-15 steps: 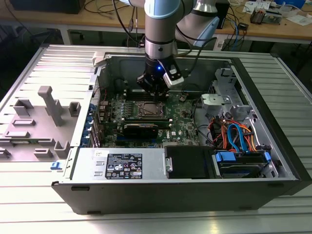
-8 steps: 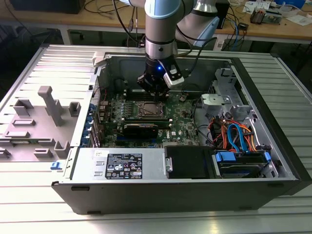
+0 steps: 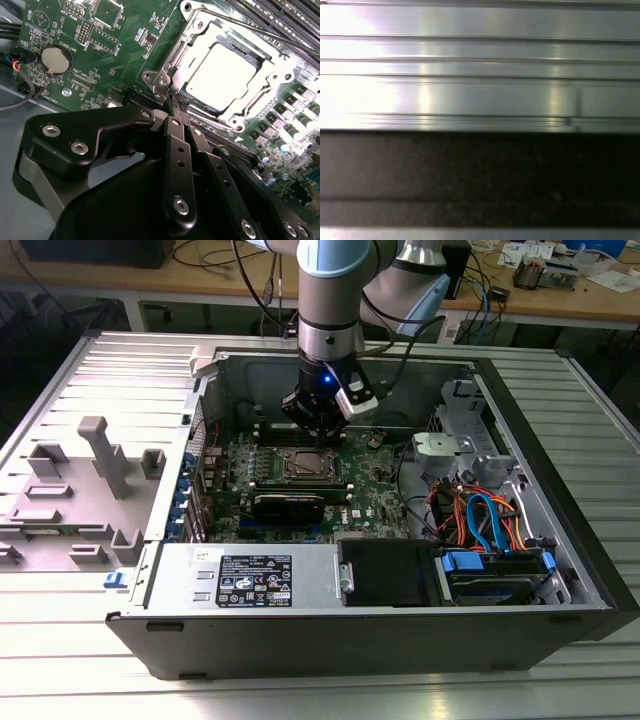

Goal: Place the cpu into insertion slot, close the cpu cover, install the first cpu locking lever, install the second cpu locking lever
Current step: 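Install the second cpu locking lever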

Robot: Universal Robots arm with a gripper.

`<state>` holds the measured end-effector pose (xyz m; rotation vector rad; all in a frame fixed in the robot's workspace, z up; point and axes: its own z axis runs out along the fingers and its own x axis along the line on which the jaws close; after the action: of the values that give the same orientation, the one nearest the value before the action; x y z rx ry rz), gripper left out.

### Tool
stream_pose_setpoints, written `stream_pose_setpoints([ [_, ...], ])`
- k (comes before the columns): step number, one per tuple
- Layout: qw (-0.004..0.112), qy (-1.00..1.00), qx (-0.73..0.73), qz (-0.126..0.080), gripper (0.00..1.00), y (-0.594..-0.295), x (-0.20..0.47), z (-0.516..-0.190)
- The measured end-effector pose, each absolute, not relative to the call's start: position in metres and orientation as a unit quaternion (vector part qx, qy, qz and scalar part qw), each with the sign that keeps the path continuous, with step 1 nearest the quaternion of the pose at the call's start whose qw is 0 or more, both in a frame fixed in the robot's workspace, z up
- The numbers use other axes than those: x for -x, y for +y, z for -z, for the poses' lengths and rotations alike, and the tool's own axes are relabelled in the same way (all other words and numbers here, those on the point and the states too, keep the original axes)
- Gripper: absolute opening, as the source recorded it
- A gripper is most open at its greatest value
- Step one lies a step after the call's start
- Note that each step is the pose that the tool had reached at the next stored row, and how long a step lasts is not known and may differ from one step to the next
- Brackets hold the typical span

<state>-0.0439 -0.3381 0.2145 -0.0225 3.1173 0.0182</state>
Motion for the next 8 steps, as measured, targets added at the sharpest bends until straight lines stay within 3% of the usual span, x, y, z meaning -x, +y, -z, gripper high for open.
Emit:
stream_pose_setpoints([
  [8, 0.012, 1.0, 0.007, -0.006, 0.11, -0.3481, 0.0438, -0.2146],
])
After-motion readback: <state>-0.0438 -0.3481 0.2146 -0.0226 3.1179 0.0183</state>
